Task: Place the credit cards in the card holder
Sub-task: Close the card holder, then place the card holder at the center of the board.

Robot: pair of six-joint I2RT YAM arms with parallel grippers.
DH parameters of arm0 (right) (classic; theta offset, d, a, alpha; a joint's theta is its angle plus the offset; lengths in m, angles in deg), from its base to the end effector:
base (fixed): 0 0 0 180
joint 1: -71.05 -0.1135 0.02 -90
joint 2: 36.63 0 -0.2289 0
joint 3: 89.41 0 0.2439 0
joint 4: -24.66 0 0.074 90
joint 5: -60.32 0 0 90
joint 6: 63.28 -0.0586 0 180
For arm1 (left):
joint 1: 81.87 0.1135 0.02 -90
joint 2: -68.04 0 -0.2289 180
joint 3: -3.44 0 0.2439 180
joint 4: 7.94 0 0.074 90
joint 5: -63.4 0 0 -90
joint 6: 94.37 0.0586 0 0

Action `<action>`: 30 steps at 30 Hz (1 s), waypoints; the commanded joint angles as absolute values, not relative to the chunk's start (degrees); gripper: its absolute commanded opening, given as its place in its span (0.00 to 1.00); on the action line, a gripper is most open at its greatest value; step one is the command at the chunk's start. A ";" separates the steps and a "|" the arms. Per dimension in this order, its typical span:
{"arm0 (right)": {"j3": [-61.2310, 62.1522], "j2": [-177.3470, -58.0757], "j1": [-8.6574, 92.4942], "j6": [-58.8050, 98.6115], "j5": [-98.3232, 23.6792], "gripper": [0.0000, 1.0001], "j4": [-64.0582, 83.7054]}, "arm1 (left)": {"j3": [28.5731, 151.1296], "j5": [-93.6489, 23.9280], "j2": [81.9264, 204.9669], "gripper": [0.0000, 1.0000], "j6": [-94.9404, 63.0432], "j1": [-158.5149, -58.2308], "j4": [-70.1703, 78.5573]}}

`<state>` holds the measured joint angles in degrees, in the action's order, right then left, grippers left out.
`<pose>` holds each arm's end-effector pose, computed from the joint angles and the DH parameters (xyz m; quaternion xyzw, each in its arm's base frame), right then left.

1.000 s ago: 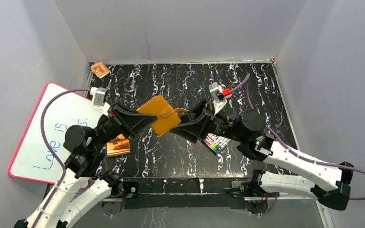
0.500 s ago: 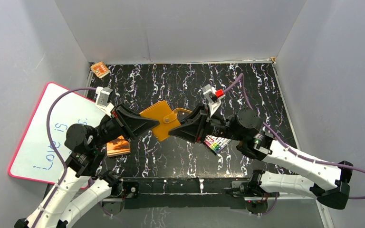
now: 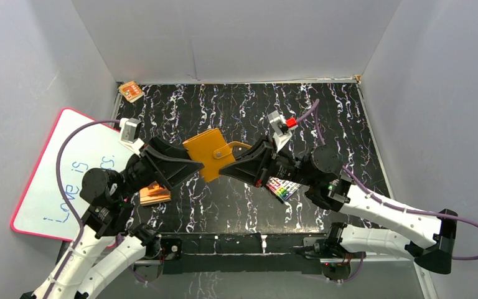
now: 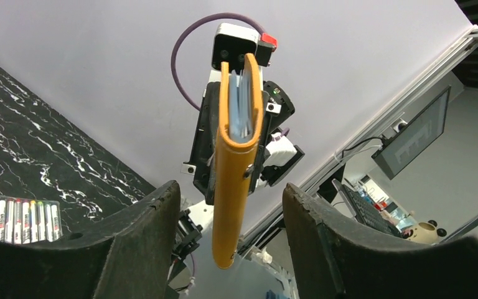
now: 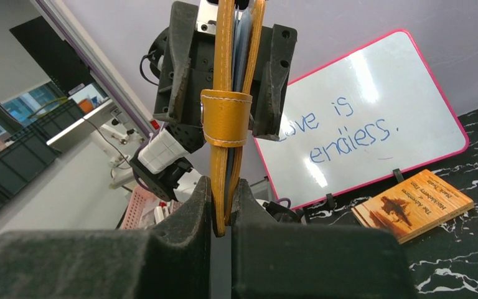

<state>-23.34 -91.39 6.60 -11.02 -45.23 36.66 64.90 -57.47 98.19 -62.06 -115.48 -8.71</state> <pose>0.0923 0.2295 0.3999 -0.2358 0.5038 0.6908 0.4620 0.0964 -0.1002 0.4212 0.1304 0.5050 -0.6932 0.4974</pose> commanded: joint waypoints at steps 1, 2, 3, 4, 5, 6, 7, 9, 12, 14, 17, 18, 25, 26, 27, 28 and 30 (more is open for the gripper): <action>-22.65 -92.03 6.88 -12.44 -44.78 0.00 45.09 | 64.29 -57.26 99.01 0.56 -63.23 -115.61 -11.18; -22.76 -92.20 6.87 -12.70 -44.65 0.00 45.39 | 64.19 -57.48 99.33 0.54 -63.38 -115.62 -11.53; -22.97 -92.30 6.86 -12.86 -44.33 0.00 45.67 | 64.13 -57.82 99.75 0.51 -63.67 -115.62 -11.92; -23.17 -92.30 6.90 -13.13 -44.07 0.00 46.04 | 64.03 -58.21 100.15 0.47 -63.92 -115.62 -12.50; -23.36 -92.36 6.87 -13.40 -44.01 0.00 46.44 | 63.94 -58.38 100.41 0.40 -64.05 -115.62 -12.93; -23.40 -92.46 6.88 -13.49 -44.02 0.00 46.61 | 63.84 -58.35 100.45 0.34 -64.11 -115.62 -13.06; -23.47 -92.59 6.93 -13.64 -44.15 0.00 46.65 | 63.75 -58.12 100.36 0.27 -64.10 -115.62 -12.93; -23.58 -92.42 6.88 -13.63 -44.13 0.00 46.04 | 63.61 -56.89 99.82 0.11 -63.35 -115.62 -11.66; -22.41 -91.23 6.87 -11.73 -43.02 0.13 39.52 | 64.05 -53.04 98.76 0.00 -61.35 -115.62 -6.15; -20.06 -89.71 6.86 -9.34 -39.91 0.53 28.74 | 65.01 -48.89 98.21 0.00 -59.43 -115.62 0.40; -17.36 -87.26 6.86 -6.49 -31.11 0.78 11.08 | 68.81 -42.57 99.88 0.00 -55.68 -115.62 16.43; -16.46 -86.53 6.88 -6.05 -24.09 0.79 4.09 | 70.36 -40.80 101.36 0.00 -54.41 -115.62 21.38; -17.02 -83.51 6.93 -7.42 -4.77 0.93 -21.17 | 72.21 -34.85 116.36 0.00 -49.78 -115.61 42.18; -17.61 -83.03 6.90 -8.17 -2.82 0.98 -21.71 | 71.20 -35.17 117.94 0.00 -49.65 -115.62 42.20; -17.99 -82.62 6.89 -10.03 -0.52 0.99 -22.79 | 69.89 -35.72 119.18 0.00 -49.62 -115.62 41.62; -18.37 -82.13 6.93 -11.15 1.95 0.98 -23.64 | 68.68 -36.36 120.30 0.00 -49.47 -115.62 40.58; -19.47 -81.02 6.88 -12.41 4.62 0.99 -23.88 | 67.72 -35.58 123.05 0.00 -49.70 -115.31 40.49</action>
